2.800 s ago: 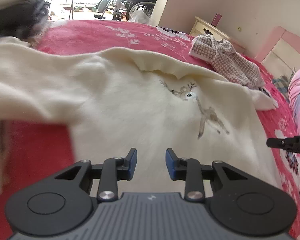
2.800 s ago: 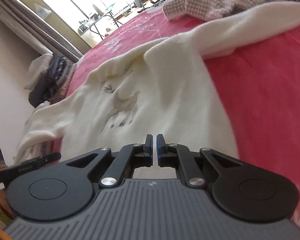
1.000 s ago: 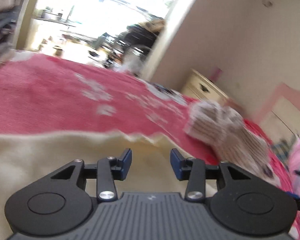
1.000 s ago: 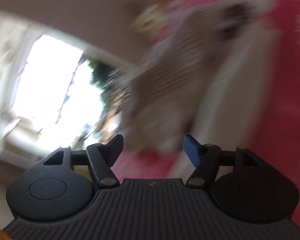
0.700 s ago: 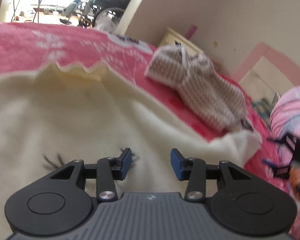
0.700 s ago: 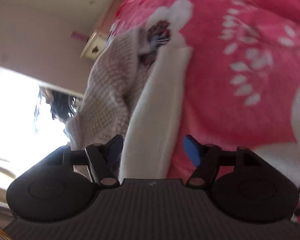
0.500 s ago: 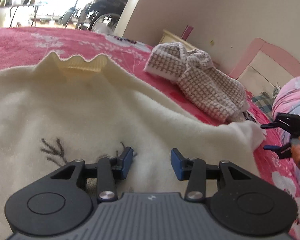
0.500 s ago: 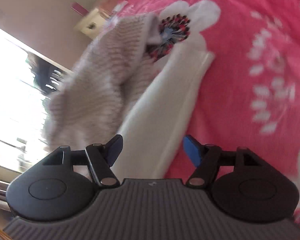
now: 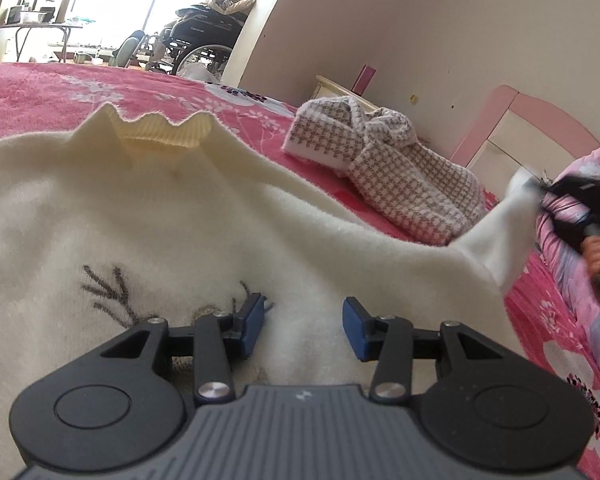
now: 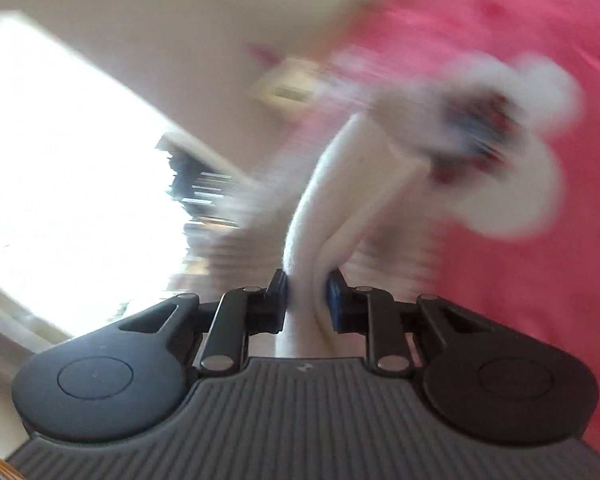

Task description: Fold clothes

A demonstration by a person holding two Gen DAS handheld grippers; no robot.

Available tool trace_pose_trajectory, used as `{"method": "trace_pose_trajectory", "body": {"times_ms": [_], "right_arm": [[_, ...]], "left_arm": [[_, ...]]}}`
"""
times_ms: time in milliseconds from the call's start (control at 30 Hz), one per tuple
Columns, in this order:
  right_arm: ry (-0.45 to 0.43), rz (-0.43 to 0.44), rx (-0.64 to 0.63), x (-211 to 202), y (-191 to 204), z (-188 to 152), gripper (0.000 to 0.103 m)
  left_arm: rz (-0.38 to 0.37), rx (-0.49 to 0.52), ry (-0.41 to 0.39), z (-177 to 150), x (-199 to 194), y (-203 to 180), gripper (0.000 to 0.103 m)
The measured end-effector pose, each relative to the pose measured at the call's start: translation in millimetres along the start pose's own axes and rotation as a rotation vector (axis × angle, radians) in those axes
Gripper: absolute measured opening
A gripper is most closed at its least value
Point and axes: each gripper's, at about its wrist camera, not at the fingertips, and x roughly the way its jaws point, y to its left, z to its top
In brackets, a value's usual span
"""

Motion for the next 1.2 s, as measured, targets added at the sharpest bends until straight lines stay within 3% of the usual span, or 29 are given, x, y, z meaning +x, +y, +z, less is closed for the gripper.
{"method": "trace_pose_trajectory", "body": {"times_ms": [67, 167, 233, 267, 467, 533, 667, 800, 900, 933, 967, 1033, 1100, 1200], "right_arm": [[-0.040, 0.079, -0.066, -30, 13, 6, 0.019], [-0.089, -0.002, -0.075, -68, 2, 14, 0.019], [-0.116, -0.090, 0.020, -81, -23, 18, 0.019], [-0.124, -0.115, 0.050, -84, -29, 18, 0.019], [-0.092, -0.031, 0.005, -68, 17, 7, 0.019], [-0.040, 0.072, -0.089, -48, 63, 9, 0.019], [0.126, 0.410, -0.356, -40, 191, -14, 0.019], [0.349, 0.752, -0.598, -55, 296, -79, 0.020], [0.505, 0.893, -0.667, -53, 331, -143, 0.035], [0.556, 0.902, -0.664, -49, 336, -164, 0.054], [0.601, 0.905, -0.659, -46, 338, -182, 0.061], [0.656, 0.877, -0.627, -43, 332, -201, 0.063], [0.663, 0.818, -0.534, -46, 311, -195, 0.063], [0.656, 0.684, -0.369, -65, 277, -183, 0.063]], "left_arm": [[-0.007, -0.009, -0.004, 0, -1, 2, 0.045], [-0.014, -0.017, -0.007, -1, -1, 3, 0.045], [-0.014, -0.017, -0.007, -1, -2, 4, 0.045], [-0.014, -0.016, -0.006, -1, -2, 4, 0.045], [-0.006, -0.018, 0.005, 1, -2, 3, 0.045], [-0.003, -0.040, 0.024, 5, -6, 4, 0.044], [0.010, -0.149, 0.041, 20, -44, 14, 0.044], [0.084, -0.280, -0.015, 22, -124, 50, 0.045], [0.196, -0.381, -0.066, 11, -190, 89, 0.047], [0.239, -0.403, -0.082, 5, -211, 101, 0.048], [0.271, -0.416, -0.092, 1, -227, 110, 0.048], [0.319, -0.436, -0.101, -8, -253, 123, 0.045], [0.348, -0.437, -0.085, -17, -269, 129, 0.047], [0.332, -0.414, -0.105, -23, -283, 125, 0.049]]}}
